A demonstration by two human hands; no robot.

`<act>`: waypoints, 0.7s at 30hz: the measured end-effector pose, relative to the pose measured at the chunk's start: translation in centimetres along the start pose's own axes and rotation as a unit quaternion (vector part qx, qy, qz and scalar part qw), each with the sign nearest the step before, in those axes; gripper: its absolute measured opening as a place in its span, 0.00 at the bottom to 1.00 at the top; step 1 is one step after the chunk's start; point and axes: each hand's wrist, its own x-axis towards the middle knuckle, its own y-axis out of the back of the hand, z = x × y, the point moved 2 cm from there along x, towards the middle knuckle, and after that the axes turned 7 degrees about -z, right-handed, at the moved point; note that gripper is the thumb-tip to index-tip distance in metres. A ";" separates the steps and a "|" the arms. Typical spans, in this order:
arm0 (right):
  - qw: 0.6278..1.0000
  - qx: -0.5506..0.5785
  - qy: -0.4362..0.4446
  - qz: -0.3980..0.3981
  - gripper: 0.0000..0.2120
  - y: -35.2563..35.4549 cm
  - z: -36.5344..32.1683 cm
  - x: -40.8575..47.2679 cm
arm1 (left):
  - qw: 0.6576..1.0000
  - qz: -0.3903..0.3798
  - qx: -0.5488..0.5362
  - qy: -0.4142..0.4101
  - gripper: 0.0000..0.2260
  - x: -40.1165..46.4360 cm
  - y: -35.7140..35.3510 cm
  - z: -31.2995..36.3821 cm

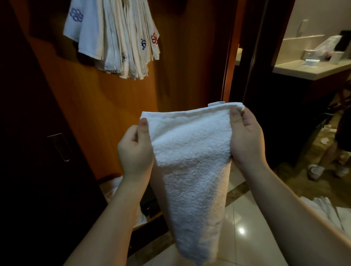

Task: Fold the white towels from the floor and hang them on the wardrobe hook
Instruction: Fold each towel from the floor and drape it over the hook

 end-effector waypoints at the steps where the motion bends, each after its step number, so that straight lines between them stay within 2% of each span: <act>1: 1.000 0.002 0.001 -0.003 0.16 0.0 0.0 -0.1 | 1.000 -0.001 -0.008 0.000 0.25 0.1 0.1 0.1; 5: 1.000 0.009 -0.006 -0.014 0.16 -0.1 0.0 -0.4 | 1.000 0.003 -0.006 0.026 0.25 0.3 0.1 0.0; 9: 1.000 0.014 -0.011 -0.019 0.16 -0.2 -0.2 -0.5 | 0.996 0.000 0.093 0.008 0.29 0.2 0.3 -0.3; 11: 0.999 0.020 -0.017 -0.028 0.18 -0.1 0.0 -0.5 | 0.995 -0.001 0.102 0.010 0.31 -0.1 0.4 -0.5; 15: 0.999 0.025 -0.024 -0.040 0.19 0.1 0.5 -0.6 | 0.999 -0.010 0.042 0.005 0.28 -0.8 0.4 -0.3; 18: 0.998 0.030 -0.022 -0.042 0.18 0.0 0.4 -0.8 | 0.999 -0.027 -0.005 0.034 0.28 -1.0 0.4 -0.4; 21: 0.998 0.031 -0.032 -0.036 0.19 0.1 0.4 -0.8 | 0.992 -0.086 -0.081 0.050 0.23 -0.5 0.7 0.1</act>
